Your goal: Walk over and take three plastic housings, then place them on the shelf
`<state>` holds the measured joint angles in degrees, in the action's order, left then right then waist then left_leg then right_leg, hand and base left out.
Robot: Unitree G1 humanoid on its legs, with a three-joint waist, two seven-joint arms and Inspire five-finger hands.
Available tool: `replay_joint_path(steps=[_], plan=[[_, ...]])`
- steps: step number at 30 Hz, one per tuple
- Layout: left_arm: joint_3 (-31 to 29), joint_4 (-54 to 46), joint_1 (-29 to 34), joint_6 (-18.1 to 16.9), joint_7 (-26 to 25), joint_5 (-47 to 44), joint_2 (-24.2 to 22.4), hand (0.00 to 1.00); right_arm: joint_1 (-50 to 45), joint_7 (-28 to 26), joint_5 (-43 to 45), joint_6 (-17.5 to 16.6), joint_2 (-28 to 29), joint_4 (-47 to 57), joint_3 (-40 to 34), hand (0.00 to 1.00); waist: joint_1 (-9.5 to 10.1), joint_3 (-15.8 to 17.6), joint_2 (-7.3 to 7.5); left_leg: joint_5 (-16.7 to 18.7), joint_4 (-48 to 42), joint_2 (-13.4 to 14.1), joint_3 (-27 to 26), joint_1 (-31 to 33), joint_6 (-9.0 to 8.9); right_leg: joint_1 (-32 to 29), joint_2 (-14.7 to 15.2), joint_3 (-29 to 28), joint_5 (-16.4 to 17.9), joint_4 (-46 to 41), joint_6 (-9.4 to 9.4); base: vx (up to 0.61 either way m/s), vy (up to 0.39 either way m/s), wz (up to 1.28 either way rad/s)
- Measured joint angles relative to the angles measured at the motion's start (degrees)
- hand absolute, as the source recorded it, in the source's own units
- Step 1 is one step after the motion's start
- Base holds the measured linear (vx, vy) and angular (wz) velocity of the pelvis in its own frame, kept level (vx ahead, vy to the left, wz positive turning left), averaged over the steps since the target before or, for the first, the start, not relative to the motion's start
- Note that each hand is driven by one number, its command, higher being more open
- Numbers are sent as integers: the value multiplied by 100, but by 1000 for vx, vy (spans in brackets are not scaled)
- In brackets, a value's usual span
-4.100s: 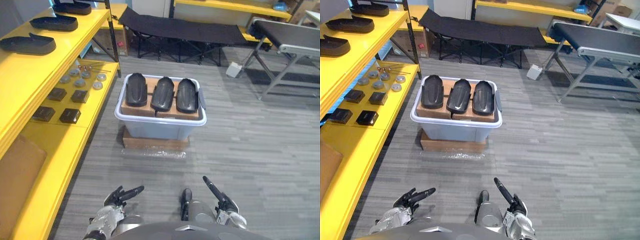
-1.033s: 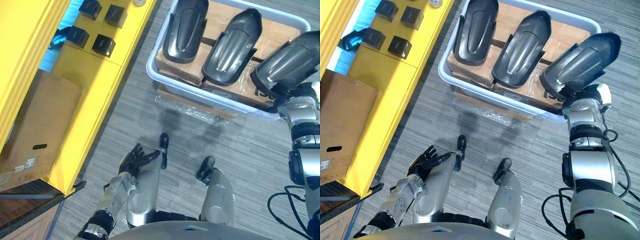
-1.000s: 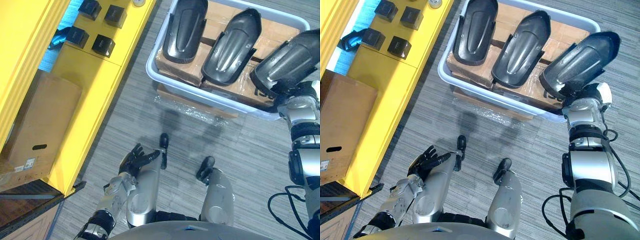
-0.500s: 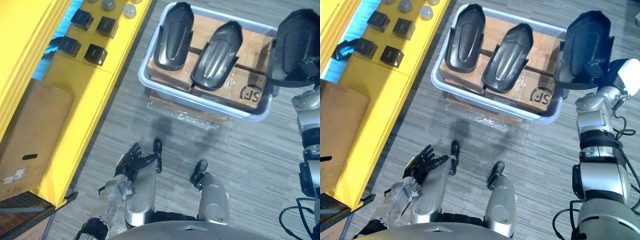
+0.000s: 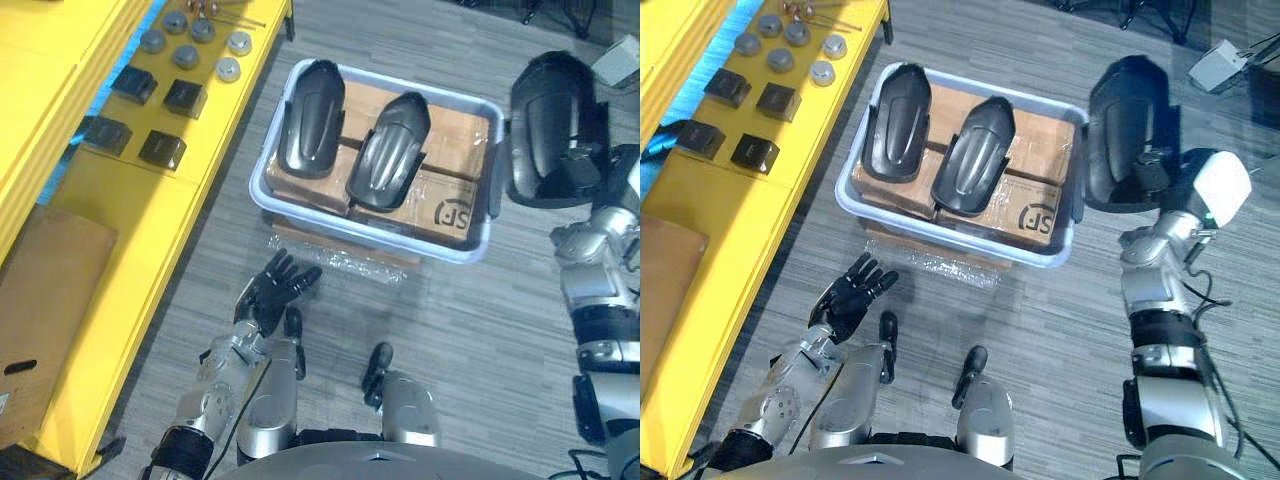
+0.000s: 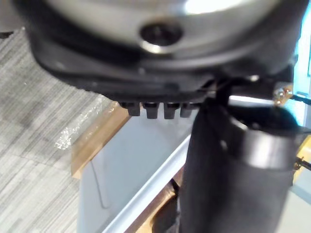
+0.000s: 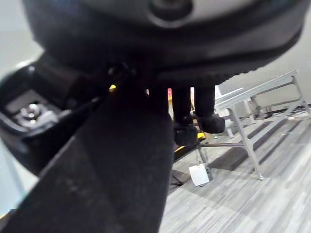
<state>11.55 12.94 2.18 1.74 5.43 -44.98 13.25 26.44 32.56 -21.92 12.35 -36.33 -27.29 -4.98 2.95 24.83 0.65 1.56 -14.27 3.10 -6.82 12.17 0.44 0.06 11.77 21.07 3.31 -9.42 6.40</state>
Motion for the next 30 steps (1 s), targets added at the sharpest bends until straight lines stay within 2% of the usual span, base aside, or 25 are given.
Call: replay_joint_path(steps=[2, 4, 7, 8, 11, 12, 15, 19, 25, 30], plan=[[-6, -29, -259, 113, -7, -67, -14, 100, -210, -7, -262, -227, 138, 336, 7, 0, -3, -57, 18, 0, 82, -9, -92, -159, 0, 120, 2, -67, -37, 95, 14, 55, 1, -15], [-1, -179, -473, 317, -18, -372, -15, 100, -441, -7, -552, -534, 373, 621, 38, 0, -68, -350, 84, 0, 189, -26, -156, -185, 0, 125, 1, -106, -100, 250, 23, 60, 2, -19], [13, -244, -771, 490, -26, -522, -25, 100, -612, -8, -936, -829, 646, 840, 231, 0, -167, -513, 183, 1, 367, -39, -306, -540, -1, 361, 5, -264, -186, 373, 31, 58, 7, -23], [112, -203, -931, 606, -36, -679, -24, 100, -806, -13, -1087, -1016, 753, 1003, 294, 0, -189, -755, 221, 1, 475, -47, -390, -603, -1, 363, 7, -313, -235, 452, 28, 40, 15, -28], [216, -148, -1168, 701, -25, -693, -39, 100, -878, -47, -1286, -1325, 780, 1117, 424, 0, -267, -885, 250, 1, 625, -59, -489, -831, -1, 459, 16, -435, -281, 494, 43, 10, 12, -28], [279, -55, -1240, 713, -9, -685, -52, 100, -891, -88, -1410, -1495, 787, 1143, 505, 0, -342, -1045, 256, -12, 745, -68, -541, -907, -11, 457, 17, -490, -298, 518, 36, -12, 16, -18], [458, 167, -1385, 732, 7, -684, -94, 100, -909, -146, -1602, -1763, 787, 1158, 592, 0, -373, -1236, 265, -114, 974, -81, -620, -1093, -29, 521, 4, -572, -329, 604, 36, -2, 4, -17], [465, 261, -1414, 748, 12, -692, -147, 100, -915, -248, -1821, -2065, 787, 1155, 749, 0, -479, -1343, 259, -274, 1224, -107, -626, -1283, -37, 611, -3, -577, -335, 655, 39, -22, -1, -2], [683, 464, -1669, 874, 24, -922, -206, 100, -861, -478, -2062, -2500, 784, 1155, 1046, 0, -467, -1495, 177, -453, 1546, -154, -623, -1446, -34, 627, 2, -593, -336, 665, 40, -58, 16, 0], [779, 467, -1766, 875, 57, -1354, -208, 100, -784, -695, -2067, -2696, 785, 1154, 1420, 0, -458, -1527, 165, -694, 1896, -164, -603, -1531, -70, 623, -44, -572, -335, 758, 40, -60, 6, 3]])
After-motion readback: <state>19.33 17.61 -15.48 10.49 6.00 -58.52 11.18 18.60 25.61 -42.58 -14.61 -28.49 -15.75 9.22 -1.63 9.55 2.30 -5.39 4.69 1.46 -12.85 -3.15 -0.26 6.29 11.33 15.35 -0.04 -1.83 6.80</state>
